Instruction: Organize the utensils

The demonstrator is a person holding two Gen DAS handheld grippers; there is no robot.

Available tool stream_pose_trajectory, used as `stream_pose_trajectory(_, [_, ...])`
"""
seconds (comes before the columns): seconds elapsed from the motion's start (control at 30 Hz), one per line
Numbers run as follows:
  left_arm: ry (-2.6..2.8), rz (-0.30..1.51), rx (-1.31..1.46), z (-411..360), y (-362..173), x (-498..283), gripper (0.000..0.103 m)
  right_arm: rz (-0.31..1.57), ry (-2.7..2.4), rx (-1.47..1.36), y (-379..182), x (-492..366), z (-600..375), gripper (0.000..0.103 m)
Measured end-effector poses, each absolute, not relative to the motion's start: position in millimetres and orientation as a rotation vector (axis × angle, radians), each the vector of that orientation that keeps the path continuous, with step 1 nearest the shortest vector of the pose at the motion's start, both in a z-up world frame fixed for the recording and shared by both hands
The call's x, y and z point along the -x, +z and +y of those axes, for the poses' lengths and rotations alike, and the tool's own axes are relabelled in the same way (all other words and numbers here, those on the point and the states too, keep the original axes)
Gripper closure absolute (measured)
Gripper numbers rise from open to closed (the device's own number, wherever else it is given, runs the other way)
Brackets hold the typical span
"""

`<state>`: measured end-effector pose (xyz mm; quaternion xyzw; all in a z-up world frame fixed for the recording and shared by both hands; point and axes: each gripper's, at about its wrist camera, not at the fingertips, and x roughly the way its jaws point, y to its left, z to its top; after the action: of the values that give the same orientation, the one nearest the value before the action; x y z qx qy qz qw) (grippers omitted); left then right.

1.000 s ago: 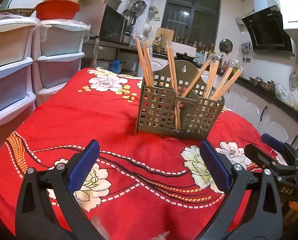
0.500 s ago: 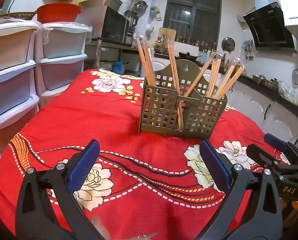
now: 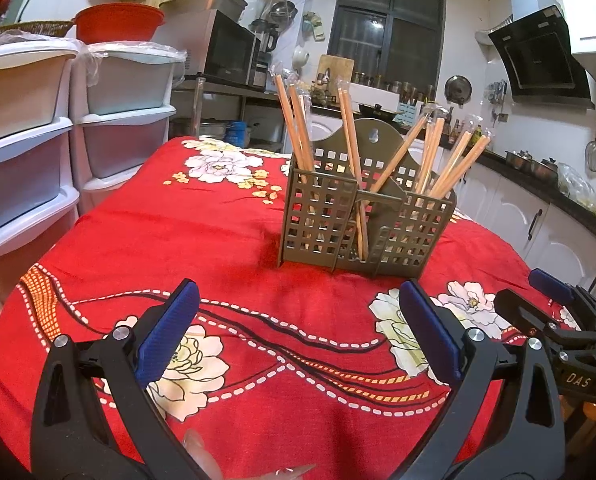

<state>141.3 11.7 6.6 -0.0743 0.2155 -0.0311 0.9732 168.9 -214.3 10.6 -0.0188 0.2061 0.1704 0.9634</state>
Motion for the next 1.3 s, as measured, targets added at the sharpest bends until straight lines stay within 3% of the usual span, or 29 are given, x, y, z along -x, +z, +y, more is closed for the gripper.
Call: stream_pose_trajectory(1.3, [-0.068,0.465,0.170,15.9,6.3,-145.5,0.011,0.432,0.331,0.032,7.4,-170.3,-216.7,0.007])
